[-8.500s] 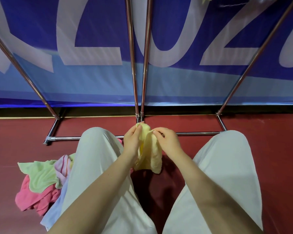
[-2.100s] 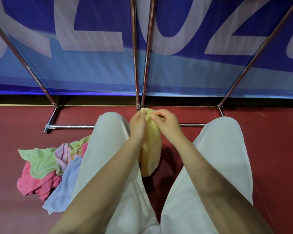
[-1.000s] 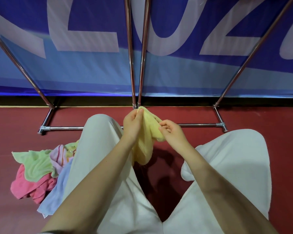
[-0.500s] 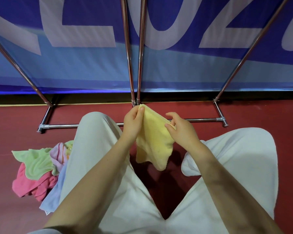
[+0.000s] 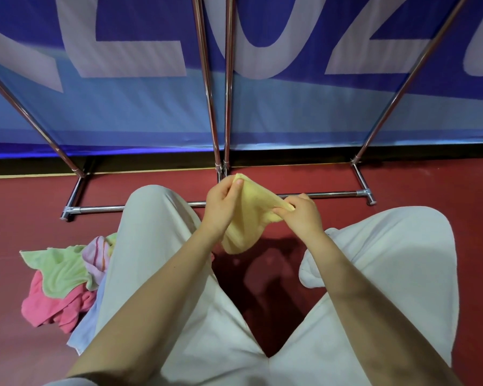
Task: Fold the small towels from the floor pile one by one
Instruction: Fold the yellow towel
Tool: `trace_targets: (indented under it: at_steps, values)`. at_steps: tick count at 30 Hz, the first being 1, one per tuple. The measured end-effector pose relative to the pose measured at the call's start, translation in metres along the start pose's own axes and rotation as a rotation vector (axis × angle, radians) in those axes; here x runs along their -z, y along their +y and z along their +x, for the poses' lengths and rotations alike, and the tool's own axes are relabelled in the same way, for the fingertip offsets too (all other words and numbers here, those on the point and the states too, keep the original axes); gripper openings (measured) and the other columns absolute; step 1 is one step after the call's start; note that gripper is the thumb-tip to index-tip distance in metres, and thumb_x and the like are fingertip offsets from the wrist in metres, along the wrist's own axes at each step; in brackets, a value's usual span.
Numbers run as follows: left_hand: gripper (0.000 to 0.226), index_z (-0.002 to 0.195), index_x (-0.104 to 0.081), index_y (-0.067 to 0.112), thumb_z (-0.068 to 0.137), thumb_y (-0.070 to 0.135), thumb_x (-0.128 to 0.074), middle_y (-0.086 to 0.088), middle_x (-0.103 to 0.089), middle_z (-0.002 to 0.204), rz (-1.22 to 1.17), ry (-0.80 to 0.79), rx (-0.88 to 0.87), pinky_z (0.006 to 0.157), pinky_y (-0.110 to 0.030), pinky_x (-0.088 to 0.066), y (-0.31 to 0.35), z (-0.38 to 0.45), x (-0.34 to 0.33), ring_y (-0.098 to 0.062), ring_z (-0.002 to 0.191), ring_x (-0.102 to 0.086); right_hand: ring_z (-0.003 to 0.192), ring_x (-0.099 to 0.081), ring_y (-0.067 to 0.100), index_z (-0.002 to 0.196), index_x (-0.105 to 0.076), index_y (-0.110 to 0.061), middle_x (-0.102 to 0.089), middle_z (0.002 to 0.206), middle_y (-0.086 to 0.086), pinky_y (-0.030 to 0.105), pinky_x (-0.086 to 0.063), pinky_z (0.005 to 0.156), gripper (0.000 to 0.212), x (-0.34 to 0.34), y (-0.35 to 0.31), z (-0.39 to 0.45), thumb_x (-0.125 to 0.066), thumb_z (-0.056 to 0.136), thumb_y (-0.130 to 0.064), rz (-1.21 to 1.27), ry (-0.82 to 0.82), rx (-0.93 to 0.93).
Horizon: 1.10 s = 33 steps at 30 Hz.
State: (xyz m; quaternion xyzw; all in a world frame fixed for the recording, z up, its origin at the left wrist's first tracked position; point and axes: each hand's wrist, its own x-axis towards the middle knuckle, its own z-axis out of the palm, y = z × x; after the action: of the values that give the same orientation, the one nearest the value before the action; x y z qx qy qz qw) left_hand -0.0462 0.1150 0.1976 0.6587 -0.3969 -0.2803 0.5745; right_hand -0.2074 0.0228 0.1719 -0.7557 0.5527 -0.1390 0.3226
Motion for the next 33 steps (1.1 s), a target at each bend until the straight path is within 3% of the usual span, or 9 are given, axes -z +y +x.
trace_targets:
  at_steps: [4,9,11,14,16,20,25,29,33]
  values:
    - [0.026,0.096,-0.068,0.009,0.102,0.021,-0.045,0.001,-0.061,0.086,-0.052,0.108,0.082,0.067,-0.008,-0.042,0.001,0.004,0.007,0.007,0.071,-0.052,0.061,-0.039,0.014,0.060,-0.042,-0.019,-0.044,0.062,-0.006,0.029,-0.027,0.055,0.036,0.000,-0.005,-0.001,-0.069,0.083,-0.025,0.235,-0.139,-0.010]
    - [0.029,0.099,-0.067,0.017,0.103,0.027,-0.041,0.007,-0.063,0.089,-0.083,0.174,0.159,0.066,-0.005,-0.042,0.001,0.006,0.011,0.010,0.073,-0.055,0.066,-0.047,0.012,0.069,-0.052,-0.017,-0.053,0.070,-0.003,0.028,-0.035,0.062,0.023,-0.002,-0.008,-0.004,-0.065,0.087,-0.023,0.338,-0.187,-0.011]
    - [0.031,0.099,-0.067,0.015,0.103,0.029,-0.040,0.006,-0.062,0.088,-0.081,0.200,0.182,0.069,-0.012,-0.043,0.001,0.006,0.013,0.003,0.077,-0.054,0.077,-0.056,0.014,0.080,-0.061,-0.017,-0.063,0.083,0.002,0.031,-0.044,0.075,0.010,-0.002,-0.008,-0.003,-0.062,0.090,-0.022,0.535,-0.166,-0.086]
    - [0.033,0.101,-0.068,0.012,0.103,0.030,-0.040,0.005,-0.060,0.088,-0.086,0.204,0.198,0.072,-0.018,-0.041,0.000,0.007,0.014,-0.002,0.080,-0.051,0.082,-0.052,0.019,0.087,-0.059,-0.004,-0.057,0.087,0.008,0.036,-0.042,0.077,0.022,0.001,-0.011,-0.001,-0.055,0.092,-0.025,0.747,-0.083,-0.163]
    - [0.031,0.098,-0.067,0.014,0.103,0.030,-0.040,0.008,-0.058,0.083,-0.084,0.195,0.221,0.071,-0.019,-0.039,-0.003,0.007,0.013,-0.003,0.078,-0.049,0.078,-0.044,0.018,0.091,-0.051,0.006,-0.049,0.083,0.004,0.034,-0.036,0.071,0.038,0.002,-0.014,-0.003,-0.055,0.088,-0.031,0.762,-0.011,-0.150]
    - [0.031,0.095,-0.065,0.016,0.102,0.033,-0.041,0.005,-0.057,0.085,-0.142,0.213,0.285,0.076,-0.026,-0.039,-0.008,0.007,0.012,-0.007,0.080,-0.048,0.062,-0.032,0.010,0.081,-0.052,-0.006,-0.034,0.067,0.000,0.024,-0.027,0.057,0.020,0.007,-0.021,-0.009,-0.056,0.093,-0.021,0.754,0.071,-0.079]
    - [0.026,0.096,-0.067,0.025,0.100,0.035,-0.044,0.002,-0.064,0.099,-0.301,0.195,0.473,0.092,-0.038,-0.047,-0.009,0.009,0.009,-0.017,0.097,-0.057,0.074,-0.041,0.017,0.088,-0.057,0.004,-0.046,0.078,0.004,0.030,-0.035,0.070,0.031,0.006,-0.021,-0.004,-0.064,0.088,-0.025,0.886,0.120,-0.145]
    - [0.021,0.096,-0.064,0.028,0.101,0.034,-0.045,0.001,-0.066,0.104,-0.403,0.210,0.548,0.084,-0.032,-0.049,-0.005,0.007,0.001,-0.017,0.098,-0.060,0.080,-0.044,0.016,0.099,-0.054,0.013,-0.049,0.084,0.004,0.031,-0.038,0.075,0.039,0.001,-0.029,-0.004,-0.066,0.087,-0.022,0.963,0.210,-0.260]
    - [0.022,0.092,-0.066,0.024,0.099,0.032,-0.047,-0.003,-0.066,0.098,-0.471,0.239,0.586,0.081,-0.033,-0.049,-0.001,0.003,-0.008,-0.021,0.093,-0.060,0.080,-0.045,0.015,0.105,-0.051,0.017,-0.050,0.076,0.023,0.042,-0.049,0.075,0.047,-0.010,-0.040,-0.005,-0.067,0.085,-0.023,1.011,0.260,-0.349]
